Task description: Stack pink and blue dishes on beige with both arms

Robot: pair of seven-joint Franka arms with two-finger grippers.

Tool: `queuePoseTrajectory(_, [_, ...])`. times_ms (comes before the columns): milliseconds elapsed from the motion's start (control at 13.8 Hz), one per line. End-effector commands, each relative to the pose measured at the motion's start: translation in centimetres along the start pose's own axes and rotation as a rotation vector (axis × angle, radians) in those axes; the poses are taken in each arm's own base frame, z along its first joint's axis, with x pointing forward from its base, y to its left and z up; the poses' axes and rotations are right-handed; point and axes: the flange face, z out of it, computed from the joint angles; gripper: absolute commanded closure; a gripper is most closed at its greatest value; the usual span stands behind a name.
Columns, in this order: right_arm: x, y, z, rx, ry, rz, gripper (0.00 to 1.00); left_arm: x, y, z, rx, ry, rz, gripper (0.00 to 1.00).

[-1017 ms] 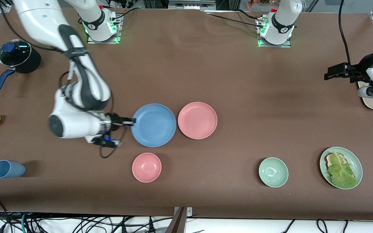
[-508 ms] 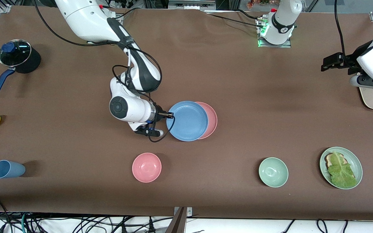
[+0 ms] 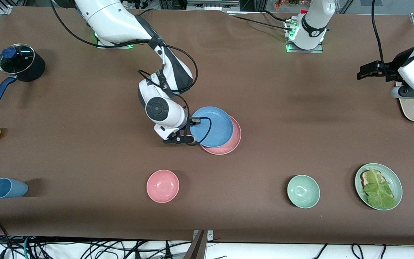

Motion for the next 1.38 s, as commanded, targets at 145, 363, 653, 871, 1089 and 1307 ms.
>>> queuePoseTrajectory(145, [0.8,-1.0,0.9,0.016,0.077,0.026,1.0,-0.3,0.2,0.0,0.04,0.03,-0.003,0.0])
queuePoseTrajectory(363, [0.8,-1.0,0.9,0.02,0.076,0.045,1.0,-0.1,0.7,0.0,0.072,0.036,0.007,0.0])
queuePoseTrajectory(653, [0.4,-2.1,0.2,0.002,0.102,0.031,0.0,-0.1,2.4,-0.2,0.135,0.045,0.04,0.0])
queuePoseTrajectory(871, [1.0,-1.3,-3.0,-0.003,0.139,0.033,0.0,-0.2,2.9,-0.2,0.134,0.046,0.048,0.0])
queuePoseTrajectory(1089, [2.0,2.0,-9.4,-0.039,0.163,0.086,0.0,-0.3,2.5,-0.2,0.121,0.047,0.042,0.0])
queuePoseTrajectory(1307, [2.8,7.3,-17.1,-0.098,0.19,0.104,0.0,-0.2,2.4,-0.2,0.116,0.045,0.039,0.0])
